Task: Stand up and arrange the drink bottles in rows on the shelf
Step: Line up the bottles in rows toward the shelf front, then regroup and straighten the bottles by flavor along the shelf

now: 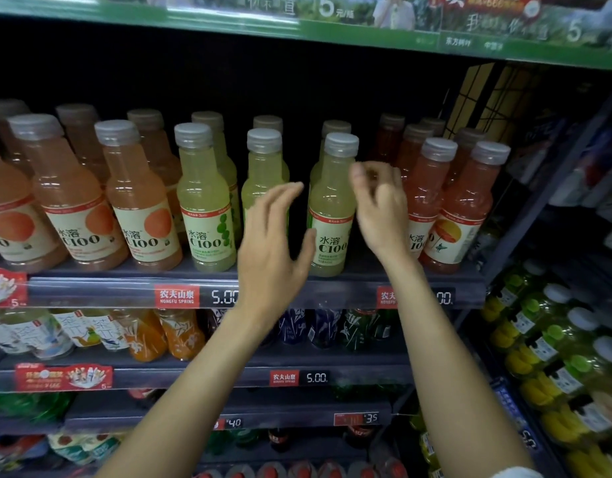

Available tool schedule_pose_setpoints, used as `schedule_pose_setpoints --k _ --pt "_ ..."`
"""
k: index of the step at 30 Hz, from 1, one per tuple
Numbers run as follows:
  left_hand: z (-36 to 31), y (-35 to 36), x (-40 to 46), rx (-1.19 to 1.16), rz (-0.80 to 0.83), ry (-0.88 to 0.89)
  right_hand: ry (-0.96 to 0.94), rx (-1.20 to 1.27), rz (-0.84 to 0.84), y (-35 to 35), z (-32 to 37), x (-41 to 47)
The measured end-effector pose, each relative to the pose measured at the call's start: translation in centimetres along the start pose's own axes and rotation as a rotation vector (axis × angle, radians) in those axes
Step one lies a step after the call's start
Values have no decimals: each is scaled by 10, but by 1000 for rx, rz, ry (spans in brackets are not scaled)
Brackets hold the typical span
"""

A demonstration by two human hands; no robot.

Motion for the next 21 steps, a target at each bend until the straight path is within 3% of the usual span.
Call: schedule_pose_setpoints --k 2,7,12,21 --pt "-7 14 -2 24 100 25 59 237 -19 0 -20 -1" --pt "-8 48 5 185 272 42 275 463 333 56 -41 -16" --pt "-6 64 1 222 331 49 299 545 327 61 -46 -18" --pt "3 54 2 210 294 30 282 591 360 68 -36 -19"
Point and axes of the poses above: each hand's wrist, its own x-axis towards the middle knuckle, its own y-axis out of the palm, z = x × y, the point moved 8 cm from there along x, towards the middle knuckle, and after that the axes turned 2 degrees about x, right-handed, at the moved point
